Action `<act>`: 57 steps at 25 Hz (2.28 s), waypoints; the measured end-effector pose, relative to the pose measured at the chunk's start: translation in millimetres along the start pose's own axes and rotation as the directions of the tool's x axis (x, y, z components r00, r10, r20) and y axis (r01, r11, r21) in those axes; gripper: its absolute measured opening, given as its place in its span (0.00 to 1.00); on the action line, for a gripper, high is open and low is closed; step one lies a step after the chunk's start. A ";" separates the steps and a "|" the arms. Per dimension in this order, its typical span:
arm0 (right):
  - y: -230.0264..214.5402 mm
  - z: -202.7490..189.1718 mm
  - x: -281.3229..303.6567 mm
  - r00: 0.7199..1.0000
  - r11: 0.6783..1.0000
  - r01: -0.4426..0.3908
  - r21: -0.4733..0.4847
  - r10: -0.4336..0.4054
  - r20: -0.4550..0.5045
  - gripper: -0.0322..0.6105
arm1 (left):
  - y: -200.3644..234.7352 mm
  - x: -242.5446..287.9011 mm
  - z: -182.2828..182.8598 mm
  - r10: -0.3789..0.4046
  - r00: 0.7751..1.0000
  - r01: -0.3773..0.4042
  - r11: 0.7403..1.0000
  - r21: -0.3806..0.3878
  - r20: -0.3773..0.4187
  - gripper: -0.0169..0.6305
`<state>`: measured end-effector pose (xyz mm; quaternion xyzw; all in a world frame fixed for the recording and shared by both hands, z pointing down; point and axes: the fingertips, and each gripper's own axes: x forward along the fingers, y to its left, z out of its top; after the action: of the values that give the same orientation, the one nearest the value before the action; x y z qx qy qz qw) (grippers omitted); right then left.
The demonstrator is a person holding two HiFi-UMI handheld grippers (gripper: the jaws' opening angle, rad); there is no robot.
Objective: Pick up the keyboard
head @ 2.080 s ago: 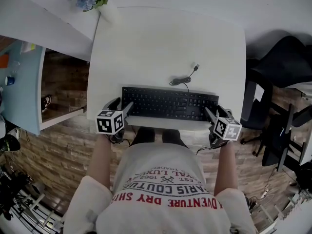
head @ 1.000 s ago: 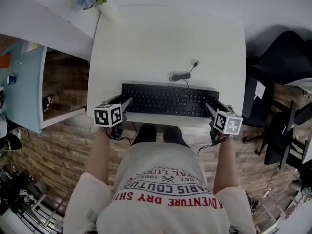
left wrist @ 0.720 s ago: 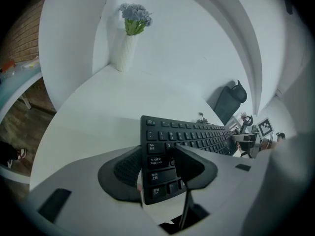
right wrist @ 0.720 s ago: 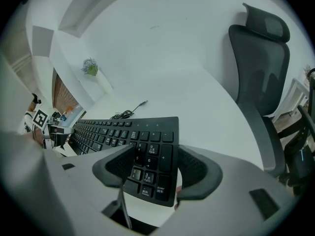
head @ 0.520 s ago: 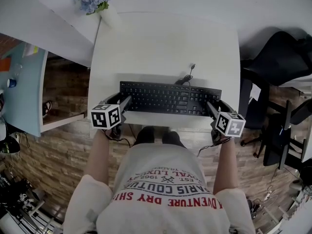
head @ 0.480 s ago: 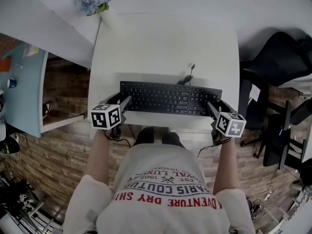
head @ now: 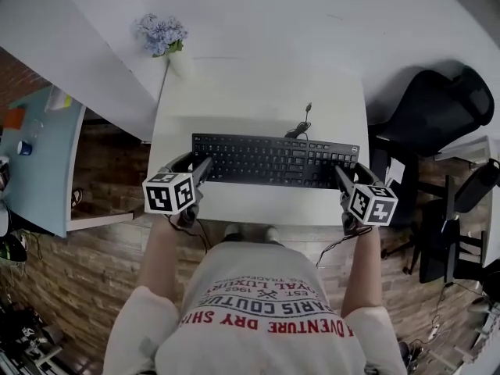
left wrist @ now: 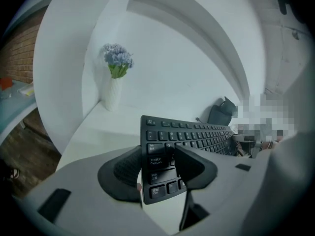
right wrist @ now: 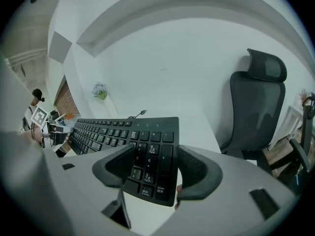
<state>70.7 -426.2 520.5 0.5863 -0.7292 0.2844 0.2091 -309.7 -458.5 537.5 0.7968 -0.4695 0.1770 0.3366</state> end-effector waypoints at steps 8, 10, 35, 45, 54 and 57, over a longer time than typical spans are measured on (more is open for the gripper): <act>4.5 53.2 -27.3 0.992 1.000 0.025 -0.017 -0.023 0.128 0.51 | -21.2 -24.5 66.0 -0.007 0.993 -0.005 0.995 0.103 0.118 0.37; 6.3 64.3 -34.0 0.987 0.999 0.027 -0.025 -0.023 0.157 0.51 | -25.1 -30.2 76.9 -0.012 0.990 -0.004 0.993 0.115 0.140 0.37; 25.9 145.5 -64.6 0.947 0.992 0.060 -0.108 -0.022 0.321 0.51 | -36.1 -64.6 148.1 -0.028 0.957 -0.021 0.986 0.163 0.290 0.37; 25.4 143.3 -62.7 0.950 0.993 0.071 -0.098 -0.037 0.309 0.51 | -35.5 -63.6 149.7 -0.025 0.960 -0.025 0.985 0.171 0.280 0.37; 21.9 136.5 -64.4 0.952 0.992 0.077 -0.098 -0.044 0.304 0.51 | -39.1 -62.5 143.0 -0.021 0.963 -0.027 0.984 0.174 0.268 0.37; 20.0 134.1 -64.3 0.953 0.992 0.078 -0.097 -0.045 0.298 0.51 | -40.4 -61.1 140.8 -0.020 0.964 -0.027 0.984 0.174 0.264 0.37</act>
<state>69.6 -464.4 375.3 0.6325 -0.7478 0.1473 0.1379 -309.7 -505.5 385.9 0.8391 -0.4941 0.1102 0.1991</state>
